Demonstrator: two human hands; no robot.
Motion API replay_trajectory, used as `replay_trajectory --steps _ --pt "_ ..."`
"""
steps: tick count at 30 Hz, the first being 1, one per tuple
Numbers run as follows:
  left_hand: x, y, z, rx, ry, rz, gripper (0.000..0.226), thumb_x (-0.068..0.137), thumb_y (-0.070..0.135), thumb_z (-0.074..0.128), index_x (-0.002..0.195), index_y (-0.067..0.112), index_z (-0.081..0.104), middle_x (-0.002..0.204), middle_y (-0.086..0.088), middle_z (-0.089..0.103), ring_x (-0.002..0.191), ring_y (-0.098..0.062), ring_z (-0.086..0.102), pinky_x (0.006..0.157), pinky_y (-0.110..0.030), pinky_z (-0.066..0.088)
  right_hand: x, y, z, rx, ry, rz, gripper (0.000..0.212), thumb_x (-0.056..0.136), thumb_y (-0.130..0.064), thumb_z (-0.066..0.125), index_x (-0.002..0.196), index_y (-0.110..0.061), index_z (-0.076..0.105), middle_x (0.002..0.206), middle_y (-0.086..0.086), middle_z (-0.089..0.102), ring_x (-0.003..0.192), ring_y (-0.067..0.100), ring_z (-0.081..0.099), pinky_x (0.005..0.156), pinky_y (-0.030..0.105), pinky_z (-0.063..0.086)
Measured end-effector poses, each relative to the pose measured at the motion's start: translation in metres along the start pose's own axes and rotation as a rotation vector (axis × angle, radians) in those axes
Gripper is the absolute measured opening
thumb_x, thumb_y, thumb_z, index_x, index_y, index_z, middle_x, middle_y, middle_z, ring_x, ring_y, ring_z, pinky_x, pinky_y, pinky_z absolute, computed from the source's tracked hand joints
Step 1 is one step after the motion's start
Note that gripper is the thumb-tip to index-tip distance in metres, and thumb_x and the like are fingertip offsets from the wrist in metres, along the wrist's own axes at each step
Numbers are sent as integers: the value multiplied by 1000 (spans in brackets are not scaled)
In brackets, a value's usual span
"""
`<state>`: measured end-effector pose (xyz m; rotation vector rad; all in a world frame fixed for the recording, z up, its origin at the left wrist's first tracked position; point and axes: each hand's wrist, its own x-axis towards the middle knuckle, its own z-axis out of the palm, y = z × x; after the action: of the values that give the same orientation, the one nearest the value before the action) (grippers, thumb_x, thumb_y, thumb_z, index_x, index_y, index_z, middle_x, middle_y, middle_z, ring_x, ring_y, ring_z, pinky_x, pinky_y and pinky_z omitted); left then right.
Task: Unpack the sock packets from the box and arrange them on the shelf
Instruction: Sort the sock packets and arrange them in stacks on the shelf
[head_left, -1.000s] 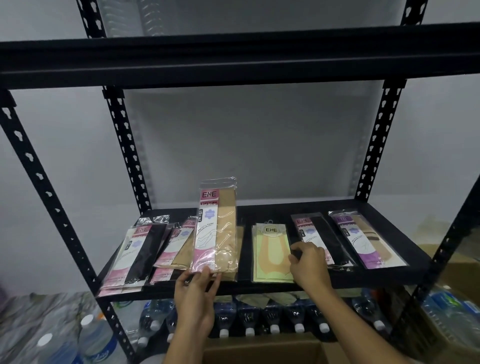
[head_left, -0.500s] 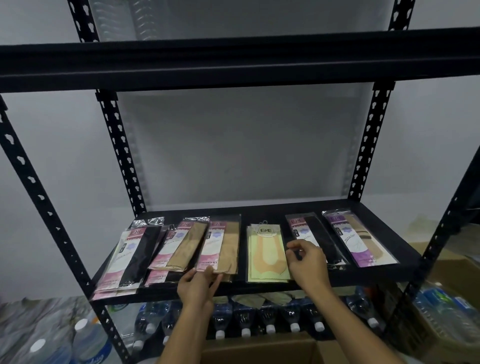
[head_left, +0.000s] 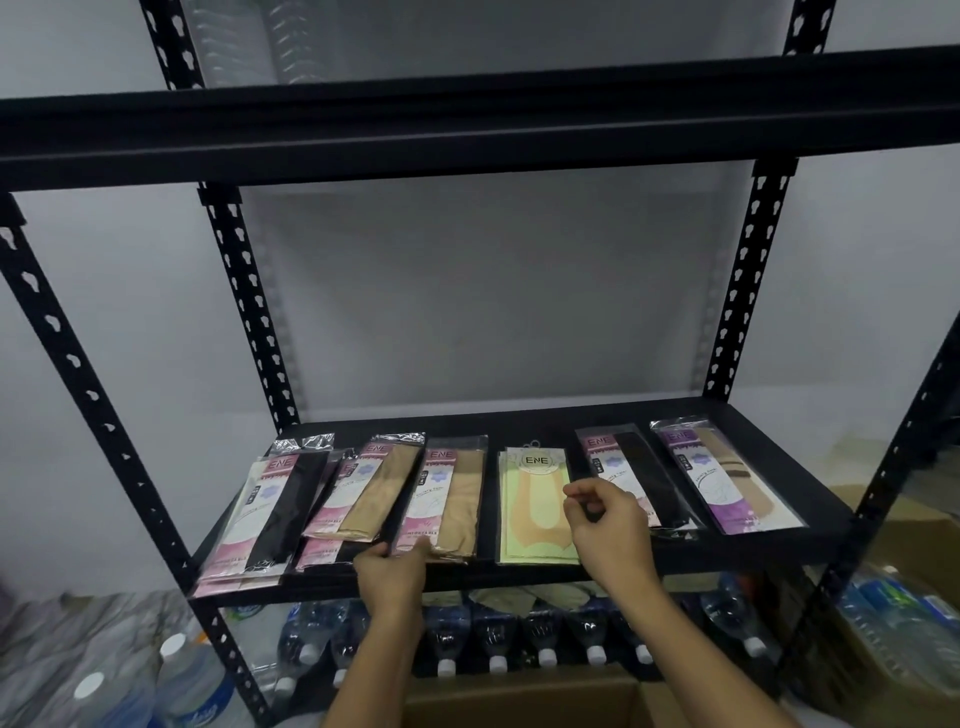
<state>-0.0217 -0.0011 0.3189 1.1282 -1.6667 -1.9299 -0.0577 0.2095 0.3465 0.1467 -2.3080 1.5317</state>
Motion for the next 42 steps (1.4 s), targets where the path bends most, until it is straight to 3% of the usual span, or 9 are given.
replay_trajectory --steps 9,18,22,25,29,31,34,37,42 --pt "12 7 -51 -63 125 183 41 82 17 76 111 11 46 108 -14 57 80 -21 57 60 -29 41 -6 -14 25 -11 -82 13 13 86 -11 65 90 -23 66 91 -8 63 89 10 55 71 17 43" --pt "54 27 -132 -58 320 267 42 80 22 77 112 12 51 111 -11 58 93 -26 57 78 -36 45 -12 -47 103 -88 -245 1 12 85 -26 65 95 -19 65 91 -3 66 90 14 61 74 22 47" --pt "59 27 -148 -31 353 244 43 81 21 76 114 8 51 107 -10 56 92 -26 55 76 -32 38 -17 -58 138 -133 -323 2 22 84 -31 66 100 -16 67 92 -3 66 92 16 61 81 29 50" --pt "64 23 -159 -27 360 201 42 81 21 76 113 8 52 111 -13 59 92 -25 57 76 -32 40 -16 -63 160 -210 -368 25 24 84 -35 65 99 -16 67 91 0 68 85 17 63 75 29 51" --pt "78 18 -167 5 387 121 44 78 27 77 111 10 52 114 -12 62 98 -28 61 78 -34 45 -11 -75 183 -324 -406 49 17 87 -37 61 86 -20 62 83 0 64 78 20 57 69 28 45" --pt "83 19 -168 45 392 90 45 81 30 76 112 8 52 115 -10 58 103 -29 57 82 -34 42 -6 -78 194 -401 -419 64 30 87 -44 58 77 -16 61 77 0 65 78 22 59 69 29 48" --pt "89 22 -165 58 395 69 45 83 33 73 113 6 51 113 -11 53 101 -28 53 82 -35 39 -1 -78 207 -477 -452 86 45 86 -55 52 69 -15 63 74 1 67 87 27 63 75 37 54" --pt "97 23 -162 82 397 77 44 82 35 74 111 11 50 110 -6 45 108 -30 53 85 -38 42 0 -84 217 -589 -486 80 55 87 -63 44 74 -13 61 95 5 68 114 33 53 77 35 48" --pt "108 17 -162 140 406 82 39 80 33 75 105 18 49 115 -8 49 112 -32 52 77 -33 35 0 -90 228 -730 -528 107 48 86 -62 49 83 -14 58 115 7 64 128 32 39 80 36 42"
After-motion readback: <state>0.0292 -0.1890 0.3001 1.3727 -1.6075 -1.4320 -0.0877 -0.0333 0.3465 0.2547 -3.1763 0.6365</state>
